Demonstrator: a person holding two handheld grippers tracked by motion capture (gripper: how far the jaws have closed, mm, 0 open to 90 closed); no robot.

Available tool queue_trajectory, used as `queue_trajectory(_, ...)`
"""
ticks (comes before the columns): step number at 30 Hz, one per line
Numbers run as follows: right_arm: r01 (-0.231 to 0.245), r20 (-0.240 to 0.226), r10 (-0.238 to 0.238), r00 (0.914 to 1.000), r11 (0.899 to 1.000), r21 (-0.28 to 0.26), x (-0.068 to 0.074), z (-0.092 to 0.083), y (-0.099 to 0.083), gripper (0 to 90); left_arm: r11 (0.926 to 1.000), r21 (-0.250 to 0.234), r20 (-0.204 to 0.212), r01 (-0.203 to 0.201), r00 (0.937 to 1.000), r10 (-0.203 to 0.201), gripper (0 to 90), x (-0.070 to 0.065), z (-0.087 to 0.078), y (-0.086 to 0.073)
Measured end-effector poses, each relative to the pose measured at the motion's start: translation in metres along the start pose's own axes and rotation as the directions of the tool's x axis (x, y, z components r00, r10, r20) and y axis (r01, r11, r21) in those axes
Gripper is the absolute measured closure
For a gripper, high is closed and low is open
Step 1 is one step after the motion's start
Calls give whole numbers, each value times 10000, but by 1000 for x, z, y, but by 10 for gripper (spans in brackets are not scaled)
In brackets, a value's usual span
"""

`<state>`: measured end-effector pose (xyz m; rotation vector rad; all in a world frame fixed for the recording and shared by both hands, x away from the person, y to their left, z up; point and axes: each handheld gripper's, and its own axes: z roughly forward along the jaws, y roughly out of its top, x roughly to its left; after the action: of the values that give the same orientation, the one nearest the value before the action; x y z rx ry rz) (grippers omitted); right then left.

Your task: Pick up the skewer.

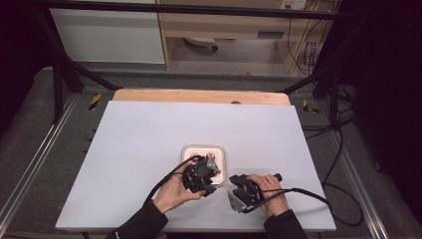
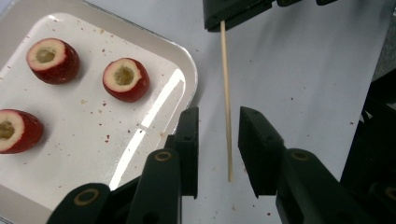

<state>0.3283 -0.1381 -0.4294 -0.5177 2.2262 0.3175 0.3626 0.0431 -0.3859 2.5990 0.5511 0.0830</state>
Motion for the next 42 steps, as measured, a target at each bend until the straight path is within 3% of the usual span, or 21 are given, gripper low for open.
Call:
queue_trajectory(1,0,0,0,10000,10000,0,0,0,0,889,10000,86,50,40,10000,-40,692,0,2,2)
queue_trajectory(3,553,92,-554,9984,9983,158,-3,2,2,889,9997,244,182,83,9998,-87,714,1,6,6)
queue_trajectory(9,848,174,-852,9962,9961,235,-5,2,5,889,9965,814,92,179,9998,-187,785,1,14,14)
queue_trajectory(10,1063,211,-1070,9940,9938,317,-5,2,5,889,9952,967,125,138,9998,-151,805,0,16,17)
queue_trajectory(22,1569,245,-1583,9871,9863,518,-4,1,9,889,9903,1344,-57,338,9994,-333,878,-1,22,22)
queue_trajectory(29,1420,299,-1437,9892,9886,507,-4,1,10,885,9911,1310,-293,255,9993,-218,884,-3,22,22)
queue_trajectory(31,1323,367,-1340,9903,9902,452,-5,2,10,866,9917,1265,-324,241,9993,-201,884,-3,22,21)
queue_trajectory(34,614,425,-628,9971,9975,339,-6,1,10,801,9926,1205,-424,146,9991,-95,884,-4,21,19)
queue_trajectory(35,614,425,-628,9971,9975,339,-6,1,10,801,9937,1106,-448,150,9989,-100,884,-4,20,18)
queue_trajectory(36,-167,394,160,9991,9997,168,-8,0,8,751,9941,1081,-487,132,9988,-80,884,-5,20,16)
queue_trajectory(38,-943,315,938,9951,9955,133,-9,-1,5,695,9944,1055,-606,71,9982,-7,884,-5,18,13)
queue_trajectory(39,-943,315,938,9951,9955,133,-9,-1,5,695,9946,1040,-677,42,9977,29,884,-5,16,11)
queue_trajectory(40,-1354,359,1349,9902,9907,128,-11,-3,1,652,9948,1023,-739,15,9972,60,884,-4,15,9)
queue_trajectory(42,-1679,437,1671,9850,9857,154,-11,-4,-2,597,9945,1051,-842,0,9964,89,884,-4,12,5)
